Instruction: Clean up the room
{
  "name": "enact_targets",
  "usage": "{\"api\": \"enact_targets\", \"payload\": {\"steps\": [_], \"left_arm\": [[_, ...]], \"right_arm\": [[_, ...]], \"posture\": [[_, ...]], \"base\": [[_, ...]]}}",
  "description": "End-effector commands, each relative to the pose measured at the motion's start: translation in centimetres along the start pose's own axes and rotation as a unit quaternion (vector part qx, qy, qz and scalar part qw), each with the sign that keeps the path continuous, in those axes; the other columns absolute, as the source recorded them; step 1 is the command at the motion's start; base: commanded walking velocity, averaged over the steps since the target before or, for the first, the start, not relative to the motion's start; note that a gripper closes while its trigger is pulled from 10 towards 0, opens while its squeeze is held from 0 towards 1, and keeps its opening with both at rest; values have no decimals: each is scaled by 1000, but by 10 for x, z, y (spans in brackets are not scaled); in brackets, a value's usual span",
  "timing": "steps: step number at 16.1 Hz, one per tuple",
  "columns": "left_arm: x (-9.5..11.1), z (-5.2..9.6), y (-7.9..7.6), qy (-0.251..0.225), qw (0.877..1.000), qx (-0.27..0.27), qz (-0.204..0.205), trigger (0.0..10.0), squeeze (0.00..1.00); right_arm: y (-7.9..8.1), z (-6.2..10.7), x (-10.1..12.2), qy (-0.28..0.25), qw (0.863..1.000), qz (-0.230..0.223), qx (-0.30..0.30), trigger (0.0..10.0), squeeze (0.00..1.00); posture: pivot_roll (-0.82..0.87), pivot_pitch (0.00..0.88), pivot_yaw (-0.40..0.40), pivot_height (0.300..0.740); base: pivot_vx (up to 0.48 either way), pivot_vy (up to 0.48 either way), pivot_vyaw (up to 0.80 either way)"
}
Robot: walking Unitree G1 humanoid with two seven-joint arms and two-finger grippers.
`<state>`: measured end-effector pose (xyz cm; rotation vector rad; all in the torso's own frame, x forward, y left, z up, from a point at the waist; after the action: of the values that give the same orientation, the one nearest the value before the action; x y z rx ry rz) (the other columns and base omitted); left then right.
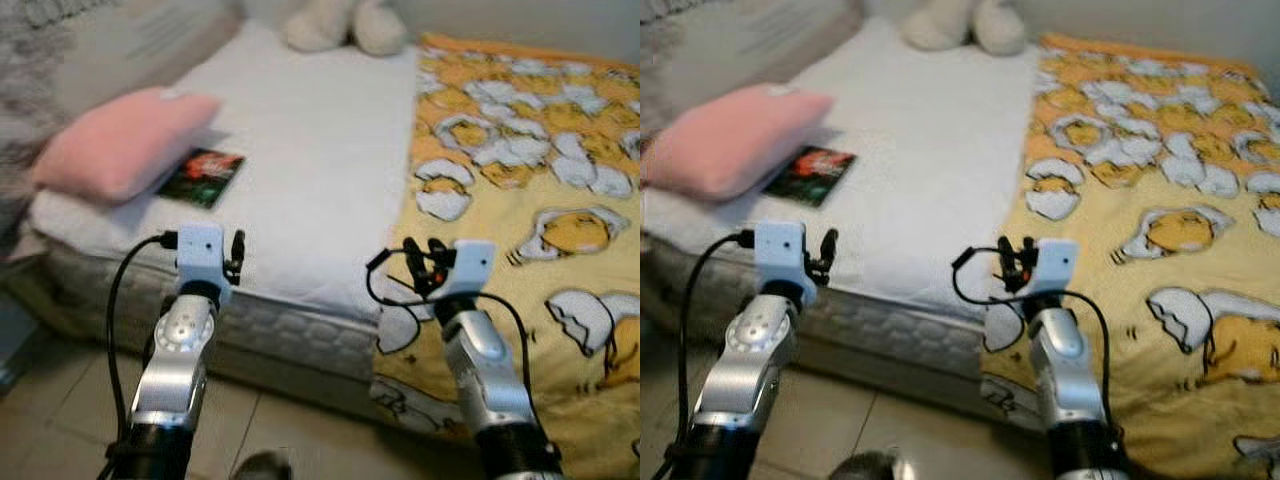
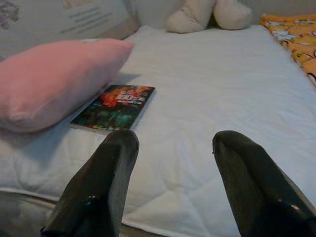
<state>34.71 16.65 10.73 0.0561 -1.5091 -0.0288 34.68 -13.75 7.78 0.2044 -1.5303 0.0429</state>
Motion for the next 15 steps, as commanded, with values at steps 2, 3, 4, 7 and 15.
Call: {"api": "enact_targets", "payload": {"steps": [2,3,4,7,15], "left_arm": [[4,-2,-1,-4,1000,-11,-9,10000,0],[5,-2,-4,-7,1000,-25,-3,10000,0],[6,-1,-4,-9,1000,-26,-3,10000,0],[7,0,-9,-14,999,-34,-4,10000,0],[6,2,-17,-19,998,-53,-10,10000,0]], "right_arm": [[2,-2,-1,6,1000,-9,7,10000,0],[2,-2,-1,7,1000,-8,7,10000,0],[2,-2,-1,7,1000,-7,8,10000,0],[4,-3,-2,7,1000,-1,15,10000,0],[3,-4,-6,13,1000,4,21,10000,0]], "posture": [[32,0,-25,740],[35,0,-26,740],[36,0,-27,740],[40,0,-31,740],[48,0,-37,740]], "base": [[0,0,575],[0,0,563],[0,0,550],[0,0,550],[0,0,527]]}}
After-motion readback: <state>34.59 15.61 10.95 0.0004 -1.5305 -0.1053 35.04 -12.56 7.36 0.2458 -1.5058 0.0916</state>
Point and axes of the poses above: a point about 5 cm out from each wrist's last joint towards the gripper, its own z axis pointing back from the gripper into the wrist, its own x axis along the axis of the wrist's last joint, y = z × x, the point moved 5 cm from there along -z, pointing out of the wrist towards the gripper, and after that the axes turned 4 degrees about z, right-handed, at the moved point
